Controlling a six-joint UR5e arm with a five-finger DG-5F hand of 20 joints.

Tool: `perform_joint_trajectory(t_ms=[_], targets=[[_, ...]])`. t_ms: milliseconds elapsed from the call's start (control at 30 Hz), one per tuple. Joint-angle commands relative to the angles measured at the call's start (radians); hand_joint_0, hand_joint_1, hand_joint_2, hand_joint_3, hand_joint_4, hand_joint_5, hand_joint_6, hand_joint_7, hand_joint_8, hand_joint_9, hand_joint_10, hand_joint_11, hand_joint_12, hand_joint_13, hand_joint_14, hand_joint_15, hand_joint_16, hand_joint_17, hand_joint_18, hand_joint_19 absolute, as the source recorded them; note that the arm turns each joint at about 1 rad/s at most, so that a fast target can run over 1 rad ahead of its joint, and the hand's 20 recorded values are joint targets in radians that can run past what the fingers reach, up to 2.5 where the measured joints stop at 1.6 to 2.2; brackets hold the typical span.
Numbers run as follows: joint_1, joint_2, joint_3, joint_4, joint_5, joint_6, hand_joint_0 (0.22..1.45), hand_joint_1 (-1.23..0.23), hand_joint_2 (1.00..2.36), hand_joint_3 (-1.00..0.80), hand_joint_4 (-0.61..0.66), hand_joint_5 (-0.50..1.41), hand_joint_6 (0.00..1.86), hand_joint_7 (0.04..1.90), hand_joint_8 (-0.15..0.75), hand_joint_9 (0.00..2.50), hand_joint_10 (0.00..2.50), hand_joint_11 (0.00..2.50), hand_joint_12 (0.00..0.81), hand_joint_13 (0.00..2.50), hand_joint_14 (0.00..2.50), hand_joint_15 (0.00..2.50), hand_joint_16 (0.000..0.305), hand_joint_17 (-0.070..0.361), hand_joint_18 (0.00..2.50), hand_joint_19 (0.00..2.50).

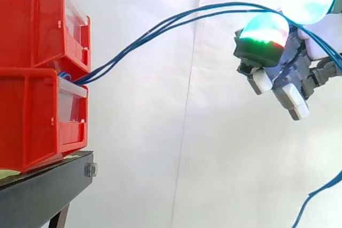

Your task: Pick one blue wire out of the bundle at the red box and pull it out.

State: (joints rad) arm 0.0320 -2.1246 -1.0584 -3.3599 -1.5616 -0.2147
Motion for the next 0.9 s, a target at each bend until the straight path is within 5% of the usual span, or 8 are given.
perform_joint_trajectory(t_ms=[0,333,500,867], targets=[[-0.001,0.000,0.000,-0.007,-0.006,0.000,0.88,-0.81,1.01,-0.29,-0.14,-0.24,0.95,0.78,0.221,0.63,0.01,0.58,0.399,0.73,0.01,0.47,0.048,0.109,0.66,0.55],[-0.001,0.000,0.000,-0.015,-0.009,0.011,0.82,-0.87,1.01,-0.38,-0.12,-0.26,0.94,0.78,0.203,0.57,0.01,0.54,0.395,0.71,0.01,0.43,0.047,0.106,0.71,0.40],[-0.001,0.000,0.000,-0.020,-0.012,0.018,0.70,-0.92,1.00,-0.50,0.01,-0.26,0.94,0.76,0.216,0.55,0.01,0.55,0.404,0.70,0.01,0.42,0.049,0.111,0.73,0.35],[0.000,0.000,0.002,-0.021,-0.014,0.021,0.57,-0.76,1.00,-0.50,0.14,-0.24,0.94,0.77,0.271,0.65,0.01,0.59,0.433,0.75,0.01,0.46,0.054,0.121,0.72,0.44]])
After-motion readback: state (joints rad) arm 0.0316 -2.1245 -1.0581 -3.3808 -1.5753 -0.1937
